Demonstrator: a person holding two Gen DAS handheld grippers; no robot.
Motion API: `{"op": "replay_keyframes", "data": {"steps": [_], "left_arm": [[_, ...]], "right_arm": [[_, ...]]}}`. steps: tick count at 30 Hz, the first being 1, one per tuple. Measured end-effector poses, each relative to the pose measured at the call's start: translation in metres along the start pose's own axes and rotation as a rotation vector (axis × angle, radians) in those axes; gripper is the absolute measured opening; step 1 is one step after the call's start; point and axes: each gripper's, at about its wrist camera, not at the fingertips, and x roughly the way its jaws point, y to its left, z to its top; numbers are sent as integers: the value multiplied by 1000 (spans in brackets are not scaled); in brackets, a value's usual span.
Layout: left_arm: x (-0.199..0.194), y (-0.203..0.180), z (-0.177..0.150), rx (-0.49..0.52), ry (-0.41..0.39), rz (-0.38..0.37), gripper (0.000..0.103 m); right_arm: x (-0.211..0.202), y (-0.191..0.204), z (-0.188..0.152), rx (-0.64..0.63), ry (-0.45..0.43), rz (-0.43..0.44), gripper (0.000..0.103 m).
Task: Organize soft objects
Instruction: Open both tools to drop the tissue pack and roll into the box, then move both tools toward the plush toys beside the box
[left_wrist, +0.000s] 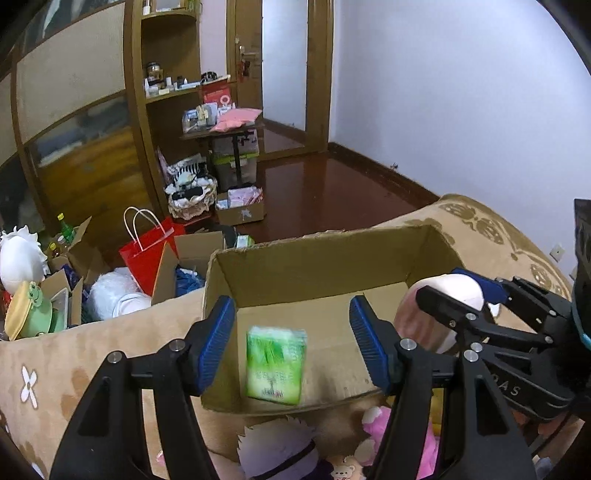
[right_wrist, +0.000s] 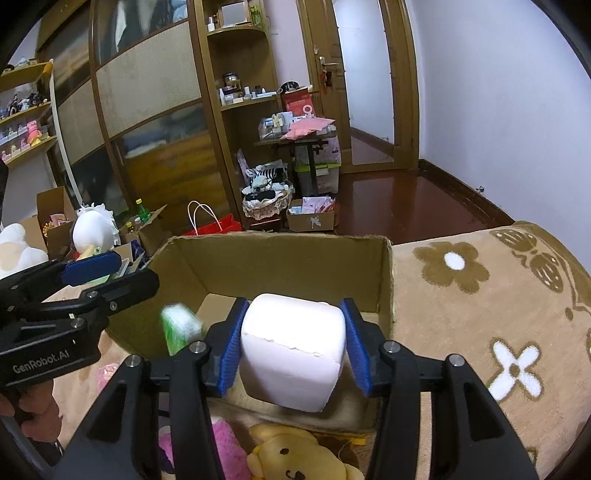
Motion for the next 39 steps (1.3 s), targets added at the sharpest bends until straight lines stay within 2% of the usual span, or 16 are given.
{"op": "replay_keyframes", "data": {"steps": [3, 8, 11, 16, 21, 32, 39], "left_arm": [[1, 1, 0, -7, 9, 12, 75], [-5, 2, 3, 3, 22, 55, 83], [-15, 6, 4, -15, 28, 73, 94], [-36, 15, 1, -55, 27, 98, 100], [-58, 13, -7, -21, 38, 119, 100], [-94, 27, -32, -57, 136, 150, 100], [-104, 32, -49, -78, 164, 159, 100]], "right_arm": [[-2, 0, -1, 10, 1, -2, 63], [-17, -3, 2, 34, -39, -4, 92], [-29, -3, 6, 41, -42, 11, 103], [-50, 0, 10, 54, -45, -4, 103], [-66, 6, 3, 24, -7, -14, 103], [-103, 26, -27, -27, 29, -7, 103], [-112, 42, -43, -79, 41, -15, 103]]}}
